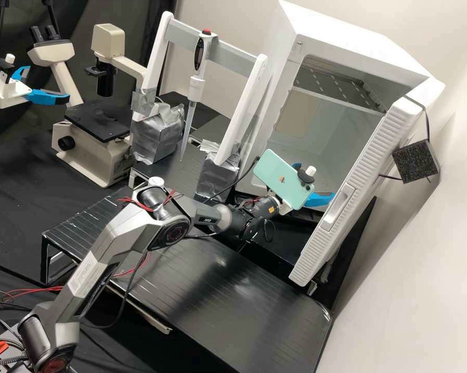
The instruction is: Move the petri dish to the incubator
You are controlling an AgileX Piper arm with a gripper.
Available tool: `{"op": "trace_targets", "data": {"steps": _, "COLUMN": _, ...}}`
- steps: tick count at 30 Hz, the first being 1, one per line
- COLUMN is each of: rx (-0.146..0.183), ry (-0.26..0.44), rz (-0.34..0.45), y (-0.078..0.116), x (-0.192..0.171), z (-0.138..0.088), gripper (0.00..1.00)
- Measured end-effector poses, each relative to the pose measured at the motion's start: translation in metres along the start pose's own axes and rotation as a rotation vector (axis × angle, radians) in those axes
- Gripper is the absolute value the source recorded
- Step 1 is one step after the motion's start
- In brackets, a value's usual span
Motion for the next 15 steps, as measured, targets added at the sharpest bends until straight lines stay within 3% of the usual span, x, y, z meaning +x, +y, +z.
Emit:
{"op": "trace_targets", "data": {"steps": 4, "rx": -0.013, "ry": 0.027, "rz": -0.029, "y": -0.006, "x": 0.001, "z": -0.007, "gripper": 0.0}}
{"op": "trace_targets", "data": {"steps": 11, "rx": -0.002, "ry": 0.111, "rz": -0.095, "y": -0.013, "x": 0.008, "z": -0.025, "gripper": 0.0}}
{"op": "trace_targets", "data": {"steps": 15, "rx": 0.006, "ry": 0.118, "rz": -0.121, "y": -0.02, "x": 0.014, "z": -0.02, "gripper": 0.0}}
